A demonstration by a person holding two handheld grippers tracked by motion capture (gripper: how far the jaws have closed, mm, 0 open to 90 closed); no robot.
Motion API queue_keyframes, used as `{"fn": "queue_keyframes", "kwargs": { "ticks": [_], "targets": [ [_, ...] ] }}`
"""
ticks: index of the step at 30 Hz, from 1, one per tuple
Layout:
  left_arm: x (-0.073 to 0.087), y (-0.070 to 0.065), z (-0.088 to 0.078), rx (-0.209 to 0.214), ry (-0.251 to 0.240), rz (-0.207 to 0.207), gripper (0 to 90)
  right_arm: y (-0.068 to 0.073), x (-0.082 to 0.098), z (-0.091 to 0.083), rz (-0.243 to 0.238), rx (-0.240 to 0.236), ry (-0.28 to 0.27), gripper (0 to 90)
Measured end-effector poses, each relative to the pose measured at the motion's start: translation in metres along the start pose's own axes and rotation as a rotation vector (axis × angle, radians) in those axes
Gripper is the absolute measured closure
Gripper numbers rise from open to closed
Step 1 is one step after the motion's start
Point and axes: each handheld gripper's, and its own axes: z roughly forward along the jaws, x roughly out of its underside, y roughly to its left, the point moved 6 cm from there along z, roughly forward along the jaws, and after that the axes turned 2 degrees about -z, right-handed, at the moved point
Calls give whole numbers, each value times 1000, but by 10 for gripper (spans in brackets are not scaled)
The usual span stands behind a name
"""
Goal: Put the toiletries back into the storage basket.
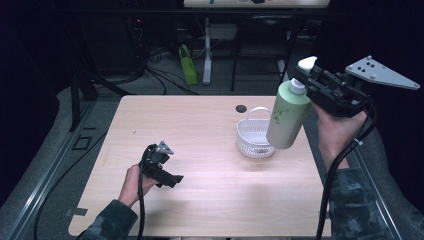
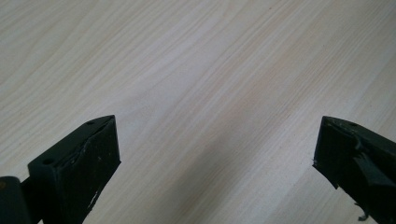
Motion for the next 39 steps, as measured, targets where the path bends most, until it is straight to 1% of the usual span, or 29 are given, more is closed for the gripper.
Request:
{"fn": "queue_keyframes", "kwargs": {
  "ticks": [7,19,24,34,39],
  "targets": [
    [0,0,0,1,4,2,1,2,-7,8,-9,-1,-2,675],
    [0,0,1,2,4,2,1,0,-14,21,-7,2,1,675],
    [0,0,1,2,5,2,1,-2,-12,27,-8,8,8,675],
    [0,0,1,5,4,3,2,-7,-4,38,11,26,22,675],
    [0,0,1,1,3,0,2,-10,0,45,8,37,32,676]
  ]
}}
